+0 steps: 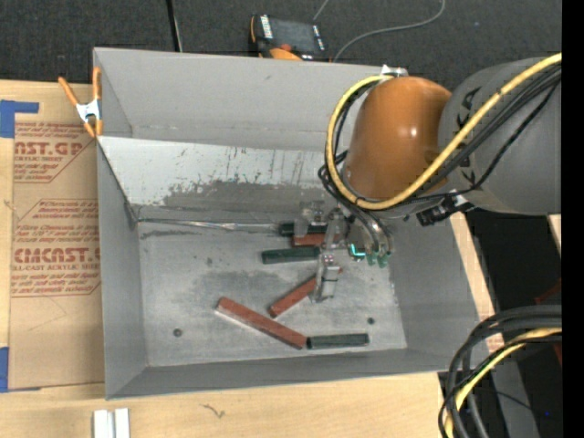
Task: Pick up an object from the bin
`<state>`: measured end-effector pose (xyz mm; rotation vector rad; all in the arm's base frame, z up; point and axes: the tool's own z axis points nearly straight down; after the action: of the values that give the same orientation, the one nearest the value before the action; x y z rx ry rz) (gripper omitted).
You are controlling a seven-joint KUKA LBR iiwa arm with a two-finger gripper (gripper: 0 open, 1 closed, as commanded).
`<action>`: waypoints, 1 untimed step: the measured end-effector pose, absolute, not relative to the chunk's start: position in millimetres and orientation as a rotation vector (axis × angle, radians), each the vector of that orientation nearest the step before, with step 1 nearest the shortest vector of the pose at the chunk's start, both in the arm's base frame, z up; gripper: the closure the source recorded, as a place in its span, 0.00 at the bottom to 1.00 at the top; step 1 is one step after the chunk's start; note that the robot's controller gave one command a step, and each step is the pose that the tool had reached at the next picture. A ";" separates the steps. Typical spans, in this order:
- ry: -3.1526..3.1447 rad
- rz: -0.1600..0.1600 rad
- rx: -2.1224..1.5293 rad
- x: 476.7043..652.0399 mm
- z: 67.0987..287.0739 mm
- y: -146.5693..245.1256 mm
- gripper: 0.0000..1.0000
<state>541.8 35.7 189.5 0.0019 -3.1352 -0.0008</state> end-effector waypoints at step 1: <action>-3.118 -0.001 0.348 522.6 67.1 3.6 0.00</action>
Offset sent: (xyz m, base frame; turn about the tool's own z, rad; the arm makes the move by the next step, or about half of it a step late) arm -0.0177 -0.0322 -0.1195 -0.2211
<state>522.6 3.6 67.1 0.3480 -3.1180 -0.0013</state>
